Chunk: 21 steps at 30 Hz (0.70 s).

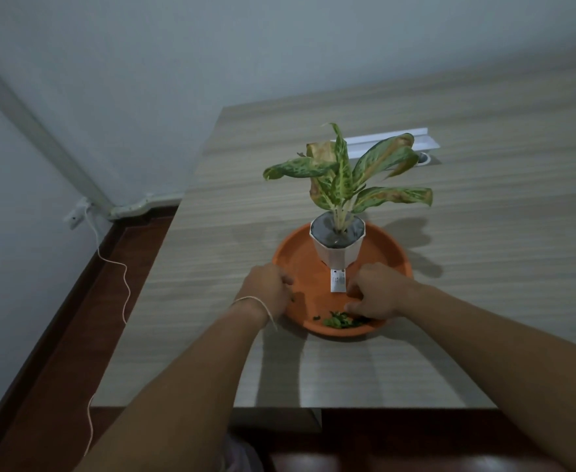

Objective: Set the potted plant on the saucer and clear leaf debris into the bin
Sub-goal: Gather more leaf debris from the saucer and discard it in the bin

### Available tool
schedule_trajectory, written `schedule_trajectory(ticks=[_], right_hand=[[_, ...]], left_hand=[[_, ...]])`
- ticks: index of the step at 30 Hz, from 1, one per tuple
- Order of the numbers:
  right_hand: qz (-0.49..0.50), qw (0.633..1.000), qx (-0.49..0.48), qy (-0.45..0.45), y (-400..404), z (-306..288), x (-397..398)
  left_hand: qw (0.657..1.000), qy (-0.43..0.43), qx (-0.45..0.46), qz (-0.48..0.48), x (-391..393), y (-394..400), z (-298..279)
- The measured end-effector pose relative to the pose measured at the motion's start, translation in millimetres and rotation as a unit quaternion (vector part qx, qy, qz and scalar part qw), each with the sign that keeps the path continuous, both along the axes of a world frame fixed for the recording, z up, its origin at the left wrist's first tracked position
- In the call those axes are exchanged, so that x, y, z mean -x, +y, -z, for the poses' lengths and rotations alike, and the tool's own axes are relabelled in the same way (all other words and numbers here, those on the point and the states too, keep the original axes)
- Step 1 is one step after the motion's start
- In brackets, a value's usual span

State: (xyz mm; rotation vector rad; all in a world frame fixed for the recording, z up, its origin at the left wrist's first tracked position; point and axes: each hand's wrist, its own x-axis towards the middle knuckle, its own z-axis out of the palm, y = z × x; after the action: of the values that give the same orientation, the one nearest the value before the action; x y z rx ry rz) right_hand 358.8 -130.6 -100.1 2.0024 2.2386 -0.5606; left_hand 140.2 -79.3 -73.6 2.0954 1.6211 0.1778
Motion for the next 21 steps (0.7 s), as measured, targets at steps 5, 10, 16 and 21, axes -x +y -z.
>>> schedule_trajectory(ticks=[5, 10, 16, 21], right_hand=[[-0.011, 1.0, 0.005, -0.021, 0.9, -2.5, 5.7], [-0.018, 1.0, -0.002, -0.002, 3.7, -1.3, 10.5], [0.016, 0.999, 0.007, 0.051, 5.8, 2.6, 17.0], [0.053, 0.998, -0.006, 0.027, 8.4, -1.7, 5.0]], left_hand=[[0.992, 0.061, 0.037, 0.103, -33.8, -2.1, 13.3], [0.983, 0.106, 0.055, 0.137, -45.5, -2.1, 20.5], [0.977, 0.148, 0.02, 0.153, -38.7, 10.0, 22.5], [0.963, 0.201, 0.028, 0.177, -41.9, 8.3, 20.4]])
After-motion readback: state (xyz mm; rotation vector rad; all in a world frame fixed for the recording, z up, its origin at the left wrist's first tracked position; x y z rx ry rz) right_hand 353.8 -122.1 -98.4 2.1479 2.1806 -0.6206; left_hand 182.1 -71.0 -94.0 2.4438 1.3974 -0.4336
